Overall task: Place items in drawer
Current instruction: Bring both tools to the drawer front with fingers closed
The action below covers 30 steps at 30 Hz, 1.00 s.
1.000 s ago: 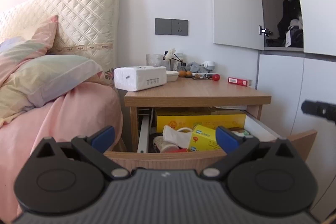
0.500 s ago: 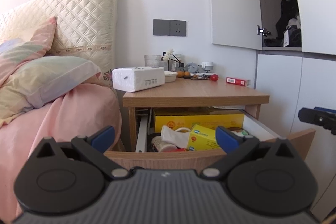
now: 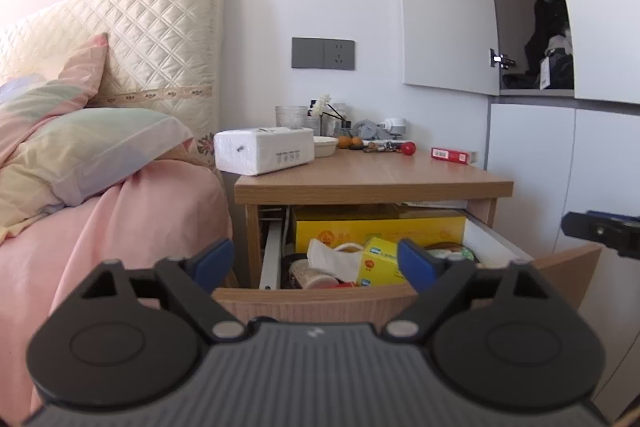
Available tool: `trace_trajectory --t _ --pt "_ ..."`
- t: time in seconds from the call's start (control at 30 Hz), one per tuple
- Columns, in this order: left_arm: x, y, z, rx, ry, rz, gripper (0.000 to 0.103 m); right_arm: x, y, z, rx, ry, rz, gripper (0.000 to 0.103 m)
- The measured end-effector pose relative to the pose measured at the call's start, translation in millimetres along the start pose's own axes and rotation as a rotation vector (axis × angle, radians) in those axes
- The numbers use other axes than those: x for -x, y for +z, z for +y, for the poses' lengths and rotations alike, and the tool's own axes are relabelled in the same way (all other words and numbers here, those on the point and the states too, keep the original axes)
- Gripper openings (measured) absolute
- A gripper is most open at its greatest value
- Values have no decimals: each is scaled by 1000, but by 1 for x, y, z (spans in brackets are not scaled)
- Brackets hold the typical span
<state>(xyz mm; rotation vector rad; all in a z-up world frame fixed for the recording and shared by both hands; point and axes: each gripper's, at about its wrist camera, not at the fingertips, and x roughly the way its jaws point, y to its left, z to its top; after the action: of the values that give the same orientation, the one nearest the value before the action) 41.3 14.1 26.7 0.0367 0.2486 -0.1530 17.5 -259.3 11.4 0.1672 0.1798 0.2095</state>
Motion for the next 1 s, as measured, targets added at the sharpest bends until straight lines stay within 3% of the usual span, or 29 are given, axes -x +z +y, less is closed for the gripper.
trace_trajectory --t 0.03,0.1,0.3,0.57,0.73,1.0 --pt "-1 0 0 -3 -6 7 79 -2 -1 -1 -18 13 13 39" --pt "-2 -1 -1 -8 -15 19 70 -6 -4 -2 -43 29 47 33" --pt "-2 -1 0 -3 -17 24 52 -3 -8 -1 -48 17 44 31" --pt "-6 -5 0 -2 -23 61 31 -3 -9 -5 -71 -15 50 15" --pt "-9 -7 1 3 -19 86 8 -3 -15 -2 -95 -13 64 13" --pt "-9 -15 -1 0 -9 121 4 2 -24 1 -108 -24 54 13"
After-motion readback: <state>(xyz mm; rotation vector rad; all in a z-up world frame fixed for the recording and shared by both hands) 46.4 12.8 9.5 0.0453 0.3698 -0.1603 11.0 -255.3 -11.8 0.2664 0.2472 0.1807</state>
